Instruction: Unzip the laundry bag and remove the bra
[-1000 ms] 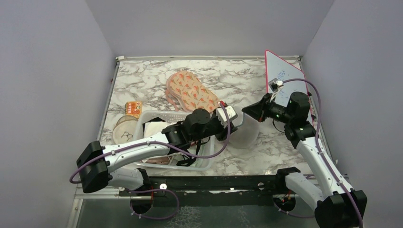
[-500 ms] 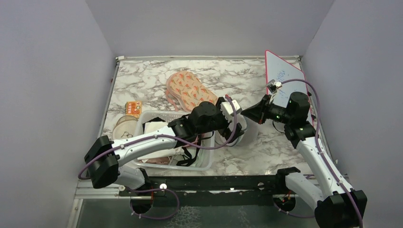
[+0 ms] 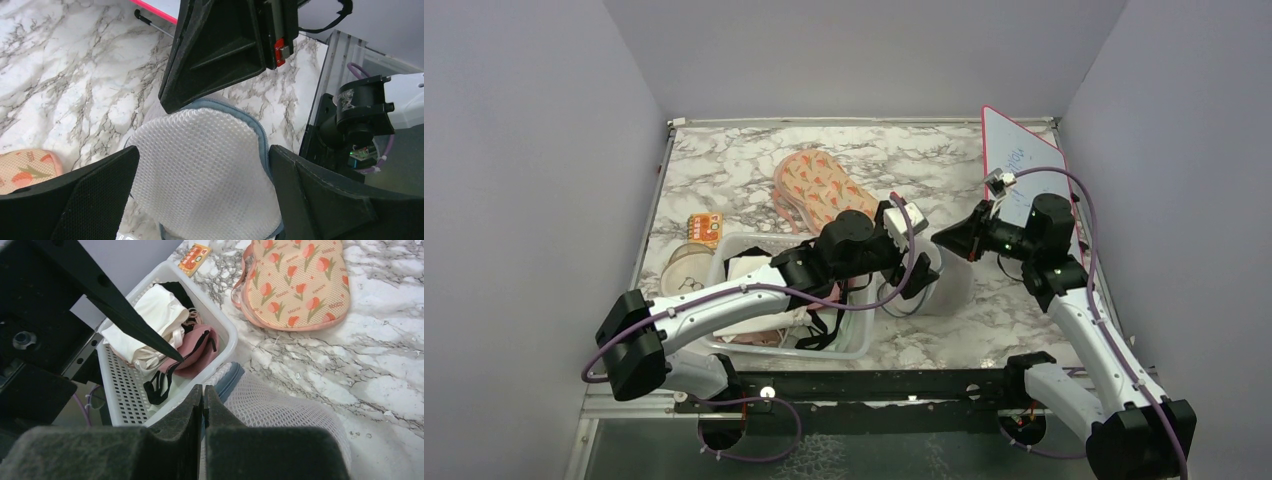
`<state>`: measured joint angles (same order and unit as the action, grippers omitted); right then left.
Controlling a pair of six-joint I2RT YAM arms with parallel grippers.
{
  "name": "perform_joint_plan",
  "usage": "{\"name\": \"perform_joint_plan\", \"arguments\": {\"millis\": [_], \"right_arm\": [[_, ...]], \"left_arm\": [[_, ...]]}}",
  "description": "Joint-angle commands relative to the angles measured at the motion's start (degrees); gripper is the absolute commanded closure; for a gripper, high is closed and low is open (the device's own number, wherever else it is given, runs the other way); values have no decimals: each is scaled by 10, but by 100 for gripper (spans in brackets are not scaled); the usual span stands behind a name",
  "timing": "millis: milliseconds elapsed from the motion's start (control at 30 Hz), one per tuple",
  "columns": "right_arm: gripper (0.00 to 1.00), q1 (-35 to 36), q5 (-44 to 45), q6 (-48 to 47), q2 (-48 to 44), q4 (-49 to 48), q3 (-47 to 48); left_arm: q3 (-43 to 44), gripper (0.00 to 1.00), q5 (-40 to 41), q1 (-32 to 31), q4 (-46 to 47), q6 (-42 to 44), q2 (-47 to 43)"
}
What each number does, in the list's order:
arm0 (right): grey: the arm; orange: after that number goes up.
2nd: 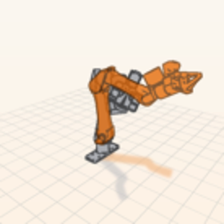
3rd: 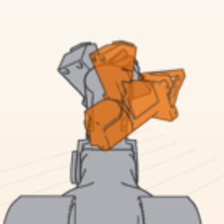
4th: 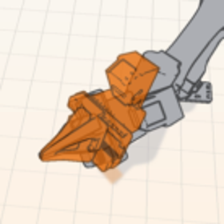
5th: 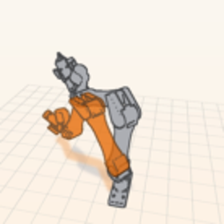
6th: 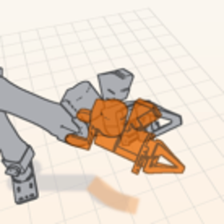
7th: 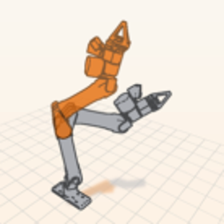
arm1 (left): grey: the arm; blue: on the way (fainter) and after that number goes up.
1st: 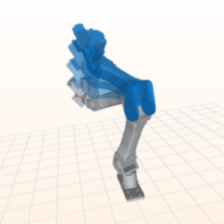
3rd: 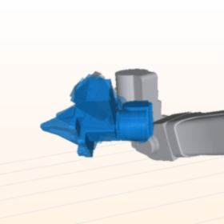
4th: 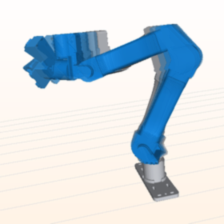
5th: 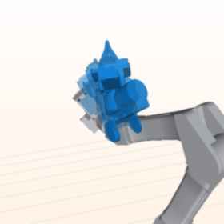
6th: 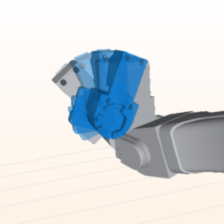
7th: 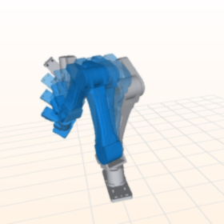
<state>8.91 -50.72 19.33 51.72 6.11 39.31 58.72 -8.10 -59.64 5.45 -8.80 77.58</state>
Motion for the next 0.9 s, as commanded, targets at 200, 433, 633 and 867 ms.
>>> {"name": "perform_joint_plan", "arguments": {"millis": [200, 433, 633, 867], "right_arm": [[99, 2, 43, -26, 15, -1, 37], [99, 2, 39, -26, 10, 8, 47], [99, 2, 29, -29, 11, 8, 42], [99, 2, 29, -35, 6, 16, 46]], "left_arm": [[9, 1, -28, 2, 36, 10, -34], [52, 13, 21, 2, 6, -6, 26], [103, 30, 22, 7, -32, -26, 80], [95, 58, 61, 10, -55, -16, 85]]}}
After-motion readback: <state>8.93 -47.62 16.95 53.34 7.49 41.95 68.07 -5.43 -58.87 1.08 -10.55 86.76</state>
